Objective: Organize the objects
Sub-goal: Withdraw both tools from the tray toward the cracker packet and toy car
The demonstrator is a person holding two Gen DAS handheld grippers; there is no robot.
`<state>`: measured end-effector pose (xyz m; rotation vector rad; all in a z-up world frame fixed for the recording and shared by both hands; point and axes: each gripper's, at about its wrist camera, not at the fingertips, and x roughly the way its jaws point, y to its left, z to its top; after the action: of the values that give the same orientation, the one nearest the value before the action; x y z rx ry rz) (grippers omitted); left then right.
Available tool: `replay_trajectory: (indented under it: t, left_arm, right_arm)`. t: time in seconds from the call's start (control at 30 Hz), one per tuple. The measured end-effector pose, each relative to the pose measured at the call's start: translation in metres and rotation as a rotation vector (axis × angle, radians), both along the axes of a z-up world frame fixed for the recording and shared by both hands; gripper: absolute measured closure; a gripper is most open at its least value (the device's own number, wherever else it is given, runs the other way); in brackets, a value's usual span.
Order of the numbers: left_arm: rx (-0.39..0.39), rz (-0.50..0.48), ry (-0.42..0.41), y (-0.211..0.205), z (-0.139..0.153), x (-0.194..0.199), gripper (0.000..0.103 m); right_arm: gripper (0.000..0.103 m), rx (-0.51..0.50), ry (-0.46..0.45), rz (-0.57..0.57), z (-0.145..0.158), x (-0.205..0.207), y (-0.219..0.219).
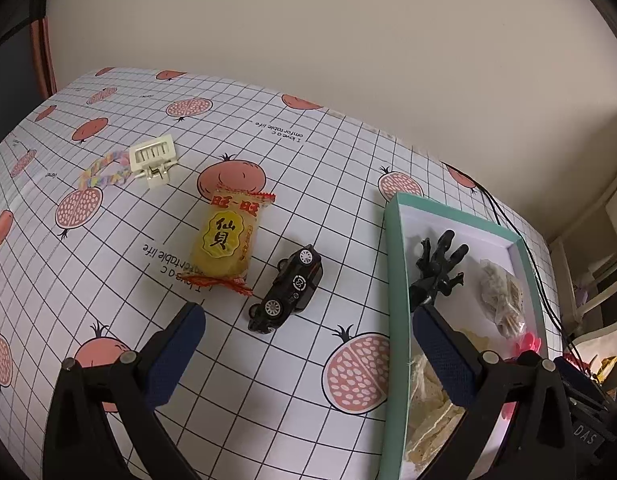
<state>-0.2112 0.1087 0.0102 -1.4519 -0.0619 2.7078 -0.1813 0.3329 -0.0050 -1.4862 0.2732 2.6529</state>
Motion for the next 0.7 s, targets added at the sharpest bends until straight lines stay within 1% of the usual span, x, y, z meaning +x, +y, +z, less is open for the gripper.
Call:
replay_trajectory:
  t: [0.07, 0.23, 0.4, 0.57, 0.7]
  left_arm:
    - [0.004, -0.006, -0.006, -0.003, 0.000, -0.001, 0.000]
    - [0.037, 0.020, 0.000, -0.021, 0.008, -0.006, 0.000]
    - [0.045, 0.071, 0.024, -0.048, 0.022, -0.010, 0.000]
    - [0.041, 0.094, 0.046, -0.079, 0.036, -0.014, 0.000]
    - [0.031, 0.119, 0.081, -0.101, 0.045, -0.017, 0.000]
  right_arm:
    - [0.000, 0.001, 0.005, -0.002, 0.003, 0.000, -0.002]
    - [0.000, -0.020, 0.039, 0.016, 0.015, -0.002, -0.015]
    - [0.000, -0.033, 0.072, 0.063, 0.025, -0.007, -0.043]
    - [0.000, -0.051, 0.107, 0.114, 0.033, -0.012, -0.078]
    - [0.000, -0.069, 0.125, 0.153, 0.037, -0.016, -0.104]
